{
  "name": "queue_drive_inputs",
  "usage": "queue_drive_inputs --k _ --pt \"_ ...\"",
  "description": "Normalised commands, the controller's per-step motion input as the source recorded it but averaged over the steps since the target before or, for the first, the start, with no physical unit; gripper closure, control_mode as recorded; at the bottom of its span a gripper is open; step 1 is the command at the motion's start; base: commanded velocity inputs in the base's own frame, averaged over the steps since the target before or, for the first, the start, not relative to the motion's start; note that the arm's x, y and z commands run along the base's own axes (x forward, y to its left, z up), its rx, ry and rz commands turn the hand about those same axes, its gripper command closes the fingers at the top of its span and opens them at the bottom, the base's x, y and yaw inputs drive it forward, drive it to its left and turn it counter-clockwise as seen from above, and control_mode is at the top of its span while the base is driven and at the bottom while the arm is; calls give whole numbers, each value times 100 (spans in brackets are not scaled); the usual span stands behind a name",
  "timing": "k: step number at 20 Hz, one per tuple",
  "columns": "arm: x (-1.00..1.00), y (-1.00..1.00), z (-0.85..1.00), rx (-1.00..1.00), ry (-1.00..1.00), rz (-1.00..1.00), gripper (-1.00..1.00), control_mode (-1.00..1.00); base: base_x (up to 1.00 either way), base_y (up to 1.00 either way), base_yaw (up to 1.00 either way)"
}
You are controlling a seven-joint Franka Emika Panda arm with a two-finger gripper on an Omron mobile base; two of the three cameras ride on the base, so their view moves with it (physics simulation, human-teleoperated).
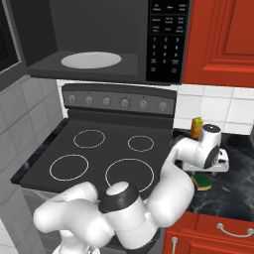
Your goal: Place the sponge inside the microwave to prepare for sanitizing.
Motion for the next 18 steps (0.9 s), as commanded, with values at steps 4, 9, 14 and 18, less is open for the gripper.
queue_drive_inputs --k 4,9,14,18 --pt "0 0 -17 0 -6 4 -100 -100 0 0 0" --pt "0 0 -32 0 0 7 -100 -100 0 0 0" --pt "1 0 -24 0 5 7 -100 -100 0 0 0" --pt "6 0 -18 0 5 9 -100 -100 0 0 0"
